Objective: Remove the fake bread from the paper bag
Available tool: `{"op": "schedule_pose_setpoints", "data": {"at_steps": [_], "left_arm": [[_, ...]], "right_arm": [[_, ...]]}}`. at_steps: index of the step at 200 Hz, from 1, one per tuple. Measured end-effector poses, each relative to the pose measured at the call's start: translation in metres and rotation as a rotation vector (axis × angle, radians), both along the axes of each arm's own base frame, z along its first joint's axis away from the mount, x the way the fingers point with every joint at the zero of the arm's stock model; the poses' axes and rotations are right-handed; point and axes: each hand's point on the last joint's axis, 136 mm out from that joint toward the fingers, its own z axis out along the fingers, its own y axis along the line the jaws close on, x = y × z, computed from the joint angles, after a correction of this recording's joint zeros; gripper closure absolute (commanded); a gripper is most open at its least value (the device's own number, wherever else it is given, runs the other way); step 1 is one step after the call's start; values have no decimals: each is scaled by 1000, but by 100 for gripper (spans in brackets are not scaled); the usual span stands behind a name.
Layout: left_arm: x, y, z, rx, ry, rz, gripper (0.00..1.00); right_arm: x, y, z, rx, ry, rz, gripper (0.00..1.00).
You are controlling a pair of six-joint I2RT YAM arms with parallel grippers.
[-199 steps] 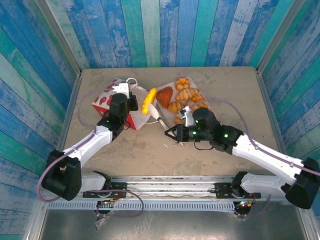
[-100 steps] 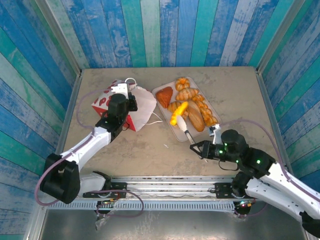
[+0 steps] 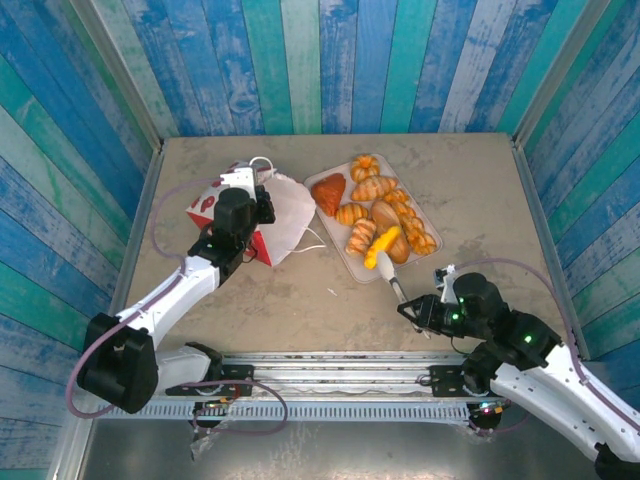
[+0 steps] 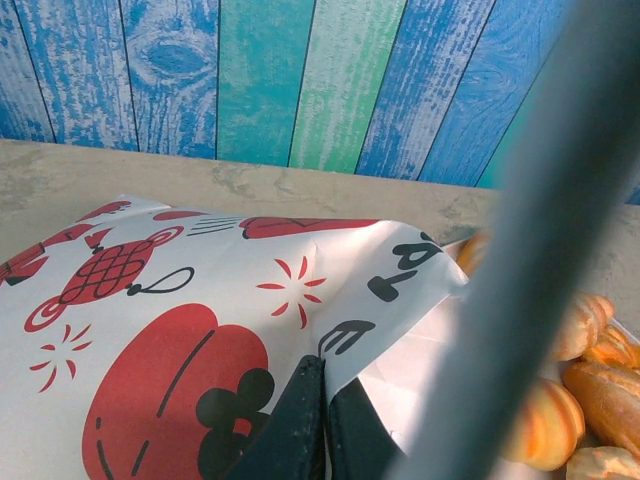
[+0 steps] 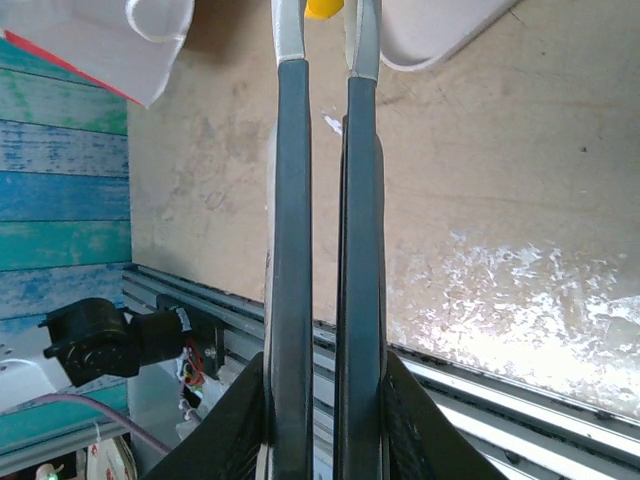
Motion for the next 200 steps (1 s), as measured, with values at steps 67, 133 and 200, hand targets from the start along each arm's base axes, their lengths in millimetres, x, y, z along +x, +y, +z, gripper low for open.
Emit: {"op": "schedule_pose_setpoints", "data": {"at_steps": [67, 133, 200], "left_arm": [[0, 0, -1, -1, 3, -3, 93], [-1, 0, -1, 0, 5, -3, 93], [-1, -1, -2, -1, 8, -9, 93]], "right_arm": [[6, 5, -6, 2, 37, 28, 95], [15, 26, -5, 41, 45, 97, 93], [18, 9, -36, 53, 93, 24, 88]]}}
